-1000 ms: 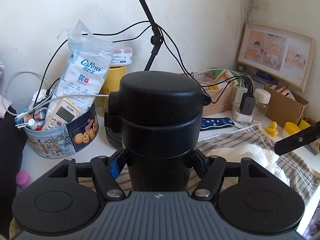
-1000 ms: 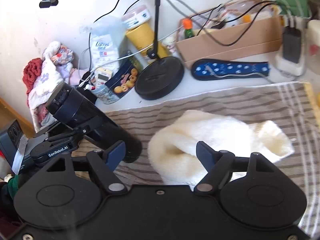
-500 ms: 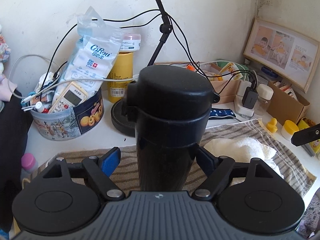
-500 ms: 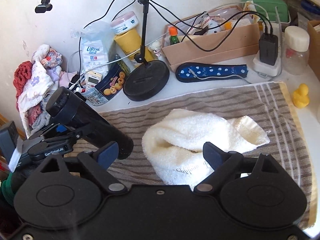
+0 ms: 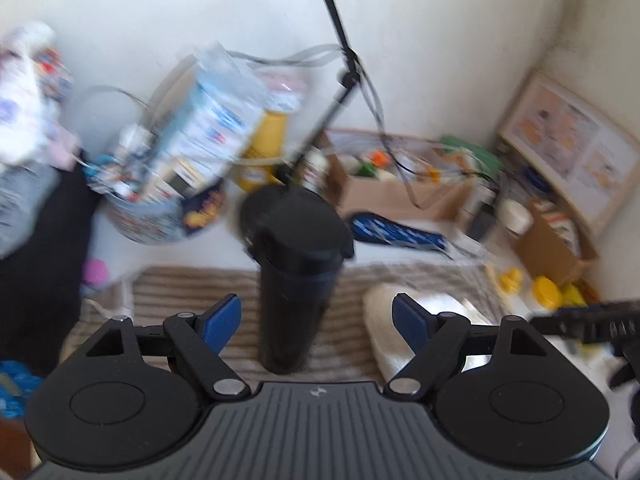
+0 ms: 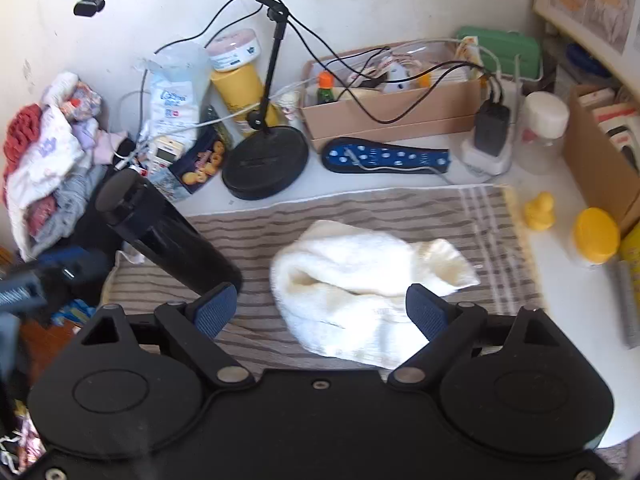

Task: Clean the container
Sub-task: 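Set the tumbler upright on the mat with the left gripper while the right gripper releases the towel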

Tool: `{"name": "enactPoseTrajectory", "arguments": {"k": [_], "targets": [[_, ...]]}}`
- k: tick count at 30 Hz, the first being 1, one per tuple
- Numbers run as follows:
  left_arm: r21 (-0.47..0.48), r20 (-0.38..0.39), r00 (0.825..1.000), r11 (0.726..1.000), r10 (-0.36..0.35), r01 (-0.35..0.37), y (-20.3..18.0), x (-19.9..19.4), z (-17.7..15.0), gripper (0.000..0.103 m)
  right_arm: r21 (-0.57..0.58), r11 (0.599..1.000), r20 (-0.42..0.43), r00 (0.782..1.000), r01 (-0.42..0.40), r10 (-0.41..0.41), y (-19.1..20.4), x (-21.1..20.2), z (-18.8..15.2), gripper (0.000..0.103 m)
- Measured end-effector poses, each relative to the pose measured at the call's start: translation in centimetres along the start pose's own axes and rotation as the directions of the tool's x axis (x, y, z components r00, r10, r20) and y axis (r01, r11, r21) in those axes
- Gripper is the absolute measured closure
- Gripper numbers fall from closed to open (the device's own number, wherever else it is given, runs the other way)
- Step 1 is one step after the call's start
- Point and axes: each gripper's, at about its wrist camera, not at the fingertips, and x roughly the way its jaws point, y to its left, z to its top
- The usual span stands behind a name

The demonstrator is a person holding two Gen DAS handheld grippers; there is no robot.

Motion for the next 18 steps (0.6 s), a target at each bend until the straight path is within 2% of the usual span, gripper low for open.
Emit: {"name": "enactPoseTrajectory", "arguments": {"k": [2, 5, 9, 14, 18], "targets": [[0.017, -0.053, 0.998, 0.999, 0.029, -0.028, -1.1, 0.1, 0.1, 0.021, -0.012, 0.999, -0.011, 0.999, 0.032, -0.032, 0.0, -0.5, 0.1, 0.011], [0.052, -0.118, 0.993, 0.999, 0.002, 0.004, -2.1, 0.8, -1.0, 0.021, -0.020, 0.998, -0.018, 0.998, 0.058, -0.058, -0.1, -1.1, -0.1, 0.011], [0.123, -0.127, 0.988, 0.990, 0.087, -0.071, -3.4, 1.0, -2.8, 0.021, -0.023, 0.996, -0.027, 0.996, 0.082, -0.083, -0.1, -1.8, -0.7, 0.011], [0.085, -0.149, 0.987, 0.996, 0.052, -0.039, -3.7, 0.3, -3.4, 0.021, -0.037, 0.995, -0.051, 0.995, 0.090, -0.091, 0.1, -2.1, -1.7, 0.011], [0.111, -0.110, 0.989, 0.990, 0.096, -0.084, -4.7, -0.8, -3.5, 0.021, -0.060, 0.995, -0.067, 0.994, 0.084, -0.088, 0.3, -2.5, -2.3, 0.011]]}}
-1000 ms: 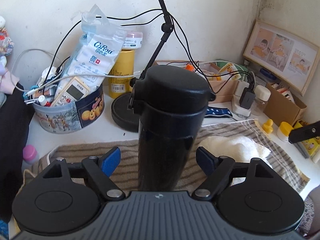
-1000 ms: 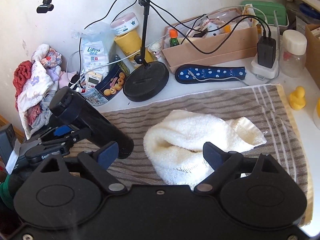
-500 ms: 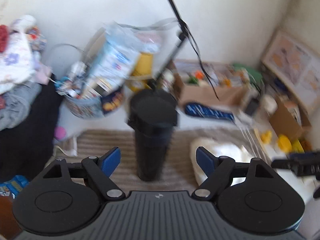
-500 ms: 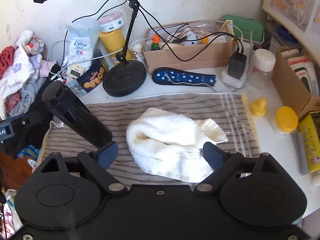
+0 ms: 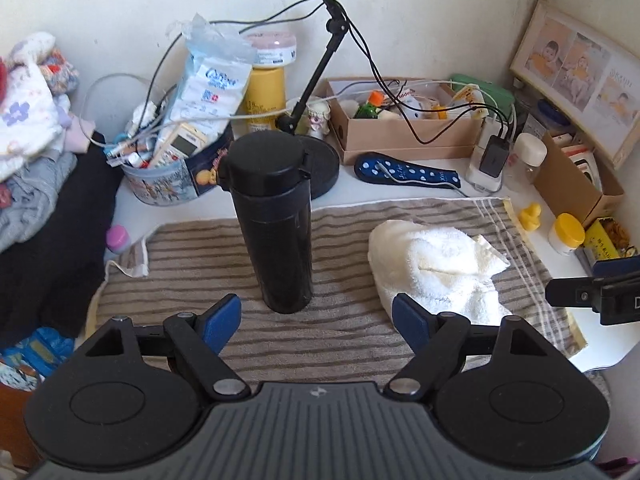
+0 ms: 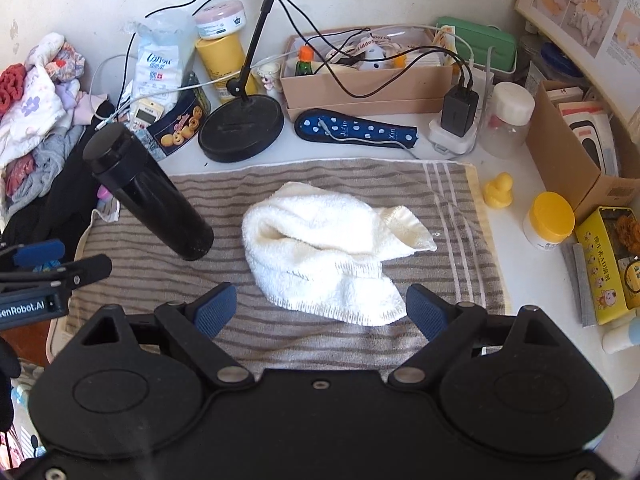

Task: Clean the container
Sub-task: 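Set the tumbler upright on the mat with the left gripper while the right gripper releases the towel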

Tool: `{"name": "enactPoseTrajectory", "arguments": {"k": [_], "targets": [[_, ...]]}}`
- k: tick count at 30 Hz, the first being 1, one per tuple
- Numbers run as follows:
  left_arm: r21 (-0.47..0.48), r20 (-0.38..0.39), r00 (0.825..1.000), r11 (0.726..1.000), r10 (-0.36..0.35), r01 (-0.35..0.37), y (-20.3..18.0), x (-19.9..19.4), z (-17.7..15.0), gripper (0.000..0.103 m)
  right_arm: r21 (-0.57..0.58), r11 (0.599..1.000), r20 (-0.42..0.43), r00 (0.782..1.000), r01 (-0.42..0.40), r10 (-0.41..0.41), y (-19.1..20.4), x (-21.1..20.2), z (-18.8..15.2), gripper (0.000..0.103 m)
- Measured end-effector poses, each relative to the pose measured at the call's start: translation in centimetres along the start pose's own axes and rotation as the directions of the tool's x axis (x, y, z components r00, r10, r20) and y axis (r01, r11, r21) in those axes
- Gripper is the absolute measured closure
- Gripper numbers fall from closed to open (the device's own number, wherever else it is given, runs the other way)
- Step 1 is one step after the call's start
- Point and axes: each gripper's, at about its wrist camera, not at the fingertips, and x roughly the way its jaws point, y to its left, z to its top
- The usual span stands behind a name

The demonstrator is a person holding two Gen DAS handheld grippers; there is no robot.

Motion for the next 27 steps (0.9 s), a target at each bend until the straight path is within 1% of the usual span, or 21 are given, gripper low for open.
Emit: {"name": "enactPoseTrajectory", "arguments": {"k": [2, 4, 8, 18, 21, 24, 27], "targets": [[-0.011, 0.002, 1.000, 1.000, 0.016, -0.016, -0.1, -0.2, -0.1, 0.021, -0.014, 1.000, 0.001, 1.000, 0.001, -0.001, 0.3, -0.2, -0.2, 0.011], [-0.040, -0.009, 1.000, 0.999, 0.002, -0.003, 0.1, -0.1, -0.4, 0.021, -0.016, 1.000, -0.001, 1.000, -0.001, 0.001, 0.4, -0.4, -0.3, 0.011], [-0.067, -0.015, 1.000, 0.998, -0.013, 0.012, 0.2, -0.4, -0.8, 0.021, -0.025, 1.000, -0.005, 1.000, 0.007, -0.007, 0.6, -0.6, -0.7, 0.011], [-0.037, 0.015, 1.000, 0.999, -0.016, 0.016, 0.7, -1.0, -0.4, 0.021, -0.017, 0.999, -0.006, 0.999, 0.044, -0.044, 2.4, -0.9, -1.0, 0.011], [-0.019, 0.022, 1.000, 1.000, -0.005, 0.006, 1.0, -1.2, -0.3, 0.021, -0.020, 0.998, -0.005, 0.998, 0.060, -0.060, 3.1, -0.9, -0.9, 0.011], [-0.016, 0.043, 0.999, 1.000, -0.003, 0.004, 1.8, -1.4, -0.2, 0.021, -0.022, 0.998, -0.005, 0.998, 0.061, -0.061, 3.8, -0.9, -0.9, 0.011], [-0.018, 0.043, 0.999, 1.000, -0.011, 0.012, 2.4, -1.3, -0.2, 0.021, -0.022, 0.998, -0.008, 0.998, 0.061, -0.061, 4.4, -0.7, -0.7, 0.011]]}}
